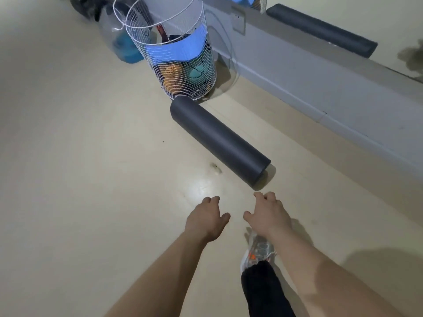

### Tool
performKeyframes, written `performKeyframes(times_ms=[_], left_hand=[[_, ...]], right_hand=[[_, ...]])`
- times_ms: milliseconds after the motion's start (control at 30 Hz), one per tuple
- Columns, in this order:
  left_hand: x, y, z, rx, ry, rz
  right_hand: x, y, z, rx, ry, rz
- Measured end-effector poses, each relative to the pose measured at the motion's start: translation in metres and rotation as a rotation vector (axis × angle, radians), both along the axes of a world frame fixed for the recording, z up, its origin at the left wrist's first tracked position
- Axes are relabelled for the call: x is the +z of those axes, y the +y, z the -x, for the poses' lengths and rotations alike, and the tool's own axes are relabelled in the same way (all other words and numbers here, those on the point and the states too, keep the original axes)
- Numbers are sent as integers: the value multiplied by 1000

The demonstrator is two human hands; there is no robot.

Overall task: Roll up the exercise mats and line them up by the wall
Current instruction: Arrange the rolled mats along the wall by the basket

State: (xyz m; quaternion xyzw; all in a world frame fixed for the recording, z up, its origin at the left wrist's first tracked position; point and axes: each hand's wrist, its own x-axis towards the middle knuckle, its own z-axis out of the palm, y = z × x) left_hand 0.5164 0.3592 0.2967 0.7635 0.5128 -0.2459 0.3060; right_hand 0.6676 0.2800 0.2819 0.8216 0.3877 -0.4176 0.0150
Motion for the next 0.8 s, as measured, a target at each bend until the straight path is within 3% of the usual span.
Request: performKeyframes(times_ms=[200,333,567,700,800], left_hand=[[-59,171,-49,-51,35,-3],[-90,258,-80,36,-76,5],[-155,347,-72,-338,-27,5],[-186,373,-58,-630,-88,20],[-207,401,-39,-710,-113,-35]], right_hand=[[-65,125,-43,-101,6,54],[-94,201,-50,-193,36,111],[-137,283,-24,-504,32,121],[-162,299,-3,-685,-80,63],[-181,293,18,-794,-140,111]])
